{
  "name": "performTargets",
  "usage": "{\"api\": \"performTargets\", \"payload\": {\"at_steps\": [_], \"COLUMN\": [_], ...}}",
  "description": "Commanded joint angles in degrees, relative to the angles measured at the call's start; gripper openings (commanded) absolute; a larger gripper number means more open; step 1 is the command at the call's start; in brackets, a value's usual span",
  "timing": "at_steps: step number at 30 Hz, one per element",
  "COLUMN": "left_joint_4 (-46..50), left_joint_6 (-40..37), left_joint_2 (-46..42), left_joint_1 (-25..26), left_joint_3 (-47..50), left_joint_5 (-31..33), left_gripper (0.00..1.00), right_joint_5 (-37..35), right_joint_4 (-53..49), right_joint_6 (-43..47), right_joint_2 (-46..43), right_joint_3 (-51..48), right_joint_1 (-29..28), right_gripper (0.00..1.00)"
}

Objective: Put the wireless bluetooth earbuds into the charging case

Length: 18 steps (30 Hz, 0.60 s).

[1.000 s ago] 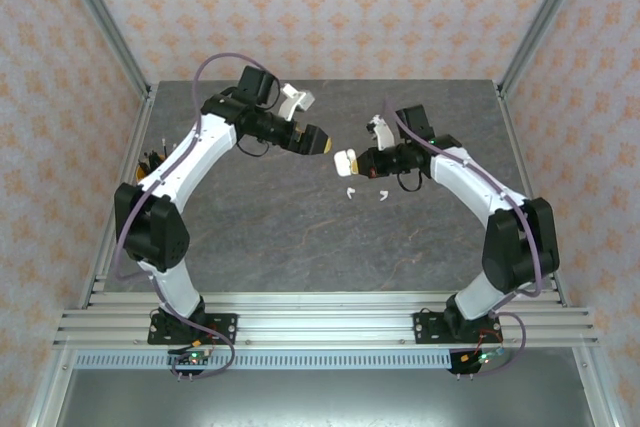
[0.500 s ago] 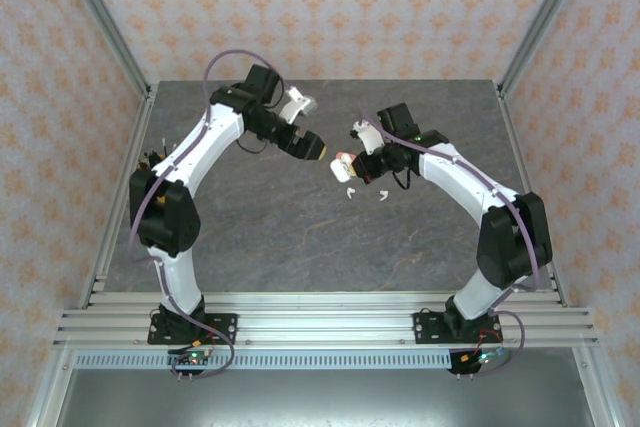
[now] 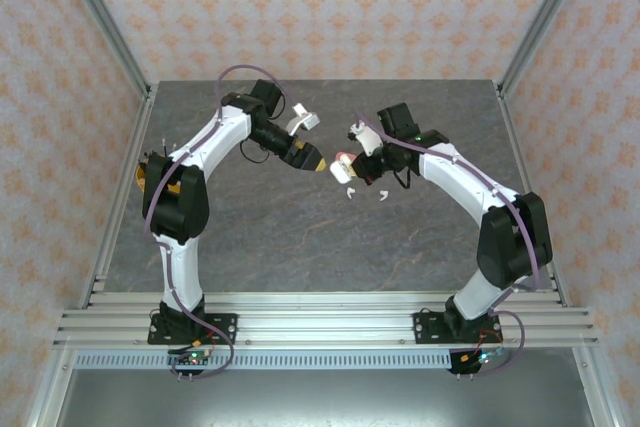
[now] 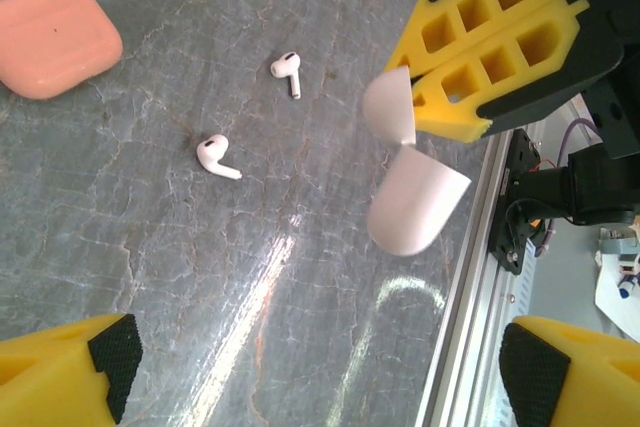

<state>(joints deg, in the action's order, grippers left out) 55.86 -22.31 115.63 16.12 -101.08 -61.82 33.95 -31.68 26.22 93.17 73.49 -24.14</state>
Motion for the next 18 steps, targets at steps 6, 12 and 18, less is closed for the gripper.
{"api": "performTargets", "payload": {"at_steps": [6, 12, 18], "left_joint_4": [2.60, 10.55, 17.41], "left_joint_6": [-4.60, -9.85, -14.62], "left_joint_2": [-0.37, 2.41, 5.05], "left_joint_1": [1.26, 2.57, 3.83], "left_joint_3": [-3.08, -7.70, -10.87], "left_joint_5": [-6.96, -9.87, -11.01], "left_gripper": [0.85, 0.81, 0.76], "right_joint_5": [5.85, 7.35, 7.97], "right_joint_4": [2.28, 2.68, 2.32], "right_joint_6": [0.14, 0.28, 0.63], "right_joint_2": [-1.75, -1.68, -1.70], "right_joint_3": [2.66, 2.90, 3.98], "right_joint_1": [-0.29, -0.34, -0.29], "right_gripper": [0.00, 0.00, 0.00]}}
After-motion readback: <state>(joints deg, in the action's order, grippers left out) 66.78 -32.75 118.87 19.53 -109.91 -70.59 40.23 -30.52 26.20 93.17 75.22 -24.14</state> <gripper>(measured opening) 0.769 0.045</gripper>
